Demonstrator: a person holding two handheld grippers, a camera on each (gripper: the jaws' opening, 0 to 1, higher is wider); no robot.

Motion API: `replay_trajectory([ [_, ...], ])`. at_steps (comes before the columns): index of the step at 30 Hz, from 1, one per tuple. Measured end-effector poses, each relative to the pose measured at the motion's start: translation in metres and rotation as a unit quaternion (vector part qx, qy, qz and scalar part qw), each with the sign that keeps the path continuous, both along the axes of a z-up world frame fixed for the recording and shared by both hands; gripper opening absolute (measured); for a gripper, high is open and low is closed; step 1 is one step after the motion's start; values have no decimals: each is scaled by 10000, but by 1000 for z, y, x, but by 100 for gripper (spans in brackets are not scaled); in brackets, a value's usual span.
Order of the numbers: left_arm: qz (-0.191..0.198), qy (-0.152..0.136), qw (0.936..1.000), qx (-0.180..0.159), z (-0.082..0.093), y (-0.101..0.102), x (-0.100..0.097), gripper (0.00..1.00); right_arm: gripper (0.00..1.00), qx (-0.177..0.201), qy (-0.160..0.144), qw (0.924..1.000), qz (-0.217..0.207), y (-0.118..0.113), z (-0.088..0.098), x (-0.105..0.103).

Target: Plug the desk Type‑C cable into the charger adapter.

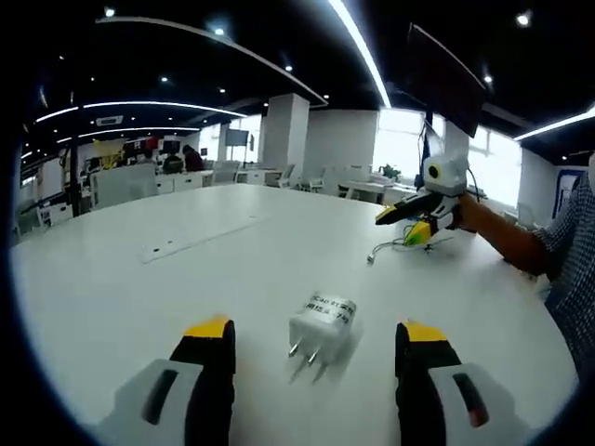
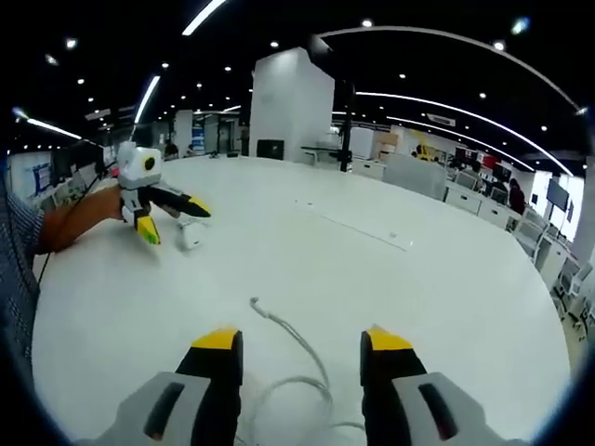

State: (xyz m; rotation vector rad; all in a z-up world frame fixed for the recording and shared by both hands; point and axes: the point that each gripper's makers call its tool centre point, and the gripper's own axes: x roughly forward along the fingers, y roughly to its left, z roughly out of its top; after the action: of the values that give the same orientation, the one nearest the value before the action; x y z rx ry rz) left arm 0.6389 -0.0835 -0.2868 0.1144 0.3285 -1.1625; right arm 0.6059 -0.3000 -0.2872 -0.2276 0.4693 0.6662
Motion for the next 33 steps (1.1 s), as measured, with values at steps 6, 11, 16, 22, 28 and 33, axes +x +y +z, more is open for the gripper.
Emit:
replay_trajectory([
  [6, -267, 76, 9996, -25, -3, 0, 10, 64, 49, -211, 69, 9981, 583, 9, -16, 3],
  [11, -562, -112, 9983, 92, -4, -11, 5, 62, 46, -215, 123, 9959, 873, 18, -24, 10],
  [16, -619, -151, 9978, 179, -7, -18, 12, 54, 38, -155, 190, 9931, 1151, 16, -26, 22],
  [22, -854, 14, 9963, 38, -7, -20, 6, 52, 33, 310, 47, 9840, 1754, 26, -7, 24],
  [28, -931, 24, 9955, 158, -10, -21, 4, 48, 31, 1, 217, 9760, 2166, 30, -18, 29],
  [33, -975, 68, 9951, 150, -12, -24, 1, 47, 31, -84, 272, 9740, 2247, 31, -26, 33],
])
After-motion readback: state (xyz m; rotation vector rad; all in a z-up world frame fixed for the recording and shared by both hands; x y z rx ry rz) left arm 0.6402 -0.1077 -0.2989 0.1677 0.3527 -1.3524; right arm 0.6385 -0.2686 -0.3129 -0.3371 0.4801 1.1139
